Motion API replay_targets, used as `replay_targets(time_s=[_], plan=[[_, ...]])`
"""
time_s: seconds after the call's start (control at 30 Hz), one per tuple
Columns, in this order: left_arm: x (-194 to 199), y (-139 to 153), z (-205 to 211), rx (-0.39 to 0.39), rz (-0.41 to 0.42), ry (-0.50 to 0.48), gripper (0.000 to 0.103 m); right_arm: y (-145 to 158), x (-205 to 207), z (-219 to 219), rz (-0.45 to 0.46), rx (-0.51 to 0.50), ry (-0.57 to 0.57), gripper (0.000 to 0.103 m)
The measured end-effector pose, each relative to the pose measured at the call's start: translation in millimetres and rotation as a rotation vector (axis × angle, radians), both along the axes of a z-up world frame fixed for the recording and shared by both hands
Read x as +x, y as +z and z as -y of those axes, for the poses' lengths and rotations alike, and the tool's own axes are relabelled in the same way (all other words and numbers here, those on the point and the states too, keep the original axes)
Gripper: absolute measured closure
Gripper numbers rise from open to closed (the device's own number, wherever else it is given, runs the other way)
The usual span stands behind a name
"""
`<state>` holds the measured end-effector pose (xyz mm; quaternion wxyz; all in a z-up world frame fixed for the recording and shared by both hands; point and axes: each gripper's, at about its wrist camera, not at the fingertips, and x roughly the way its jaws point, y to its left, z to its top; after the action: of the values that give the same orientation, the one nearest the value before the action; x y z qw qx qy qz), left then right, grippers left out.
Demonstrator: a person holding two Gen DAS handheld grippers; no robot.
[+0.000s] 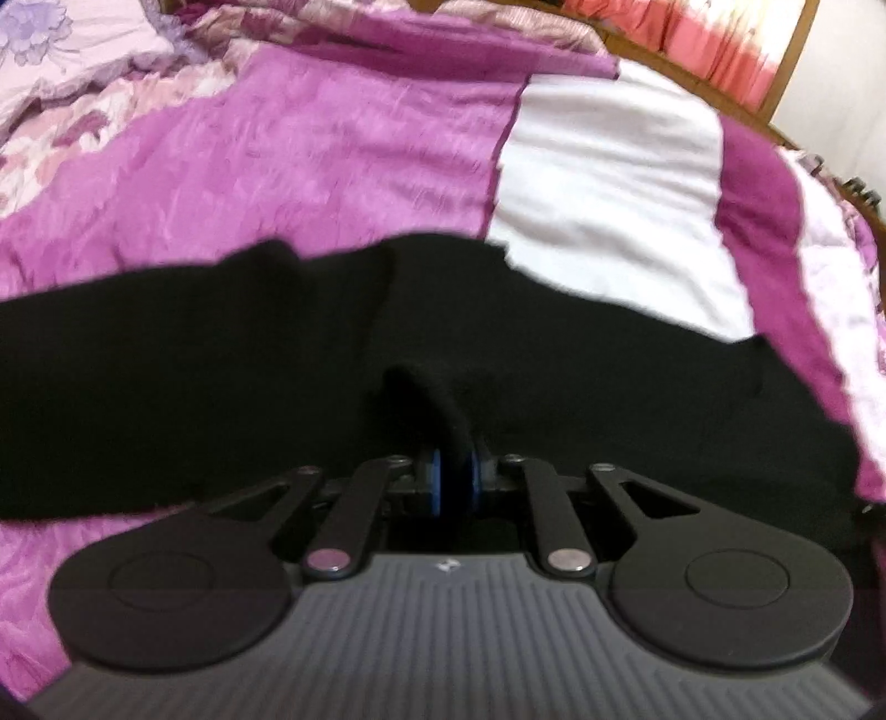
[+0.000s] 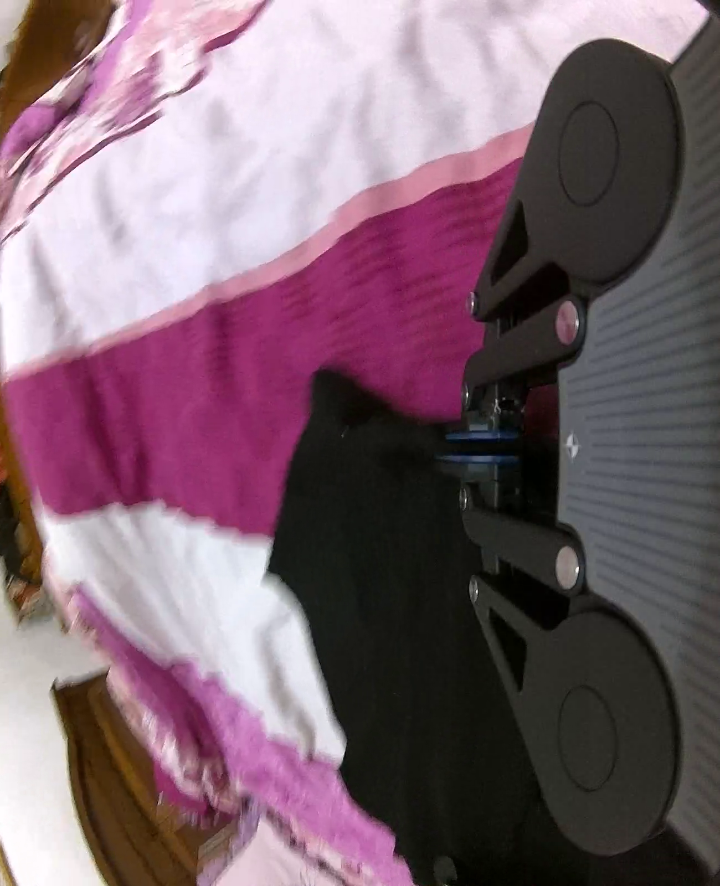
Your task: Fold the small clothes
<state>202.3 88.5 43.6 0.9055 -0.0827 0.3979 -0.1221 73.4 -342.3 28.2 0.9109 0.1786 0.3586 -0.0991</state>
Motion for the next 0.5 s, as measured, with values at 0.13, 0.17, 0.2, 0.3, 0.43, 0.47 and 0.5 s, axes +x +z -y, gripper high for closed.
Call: replay_targets(time_s=[0.13, 0.17, 0.2, 0.3, 0.43, 0.47, 0.5], plan=[[-7, 3, 3, 0.068, 0.066, -0.022, 0.087, 3, 4, -2, -0.027, -0.059, -0.026, 0.099], [-9, 4, 4, 0.088, 0.084, -0.020, 0.087, 4, 4, -5, -0.037, -0.099, -0.041, 0.099], [-11, 4, 4, 0.098, 0.094, -0.014, 0.087, 3, 5, -7, -0.047, -0.115, -0.055, 0.099], [-13, 9, 2, 0.084, 0.119, 0.011, 0.087, 13, -2, -9, 0.006, -0.119, -0.130, 0.097], [-11, 23, 3, 0.108, 0.153, 0.058, 0.088, 23, 3, 6, 0.169, -0.008, -0.134, 0.078], [-11, 28, 4, 0.129, 0.167, 0.069, 0.088, 20, 13, 14, 0.166, 0.039, -0.152, 0.057], [-12, 32, 7, 0.154, 0.191, 0.065, 0.088, 16, 23, 23, 0.162, 0.082, -0.185, 0.047]])
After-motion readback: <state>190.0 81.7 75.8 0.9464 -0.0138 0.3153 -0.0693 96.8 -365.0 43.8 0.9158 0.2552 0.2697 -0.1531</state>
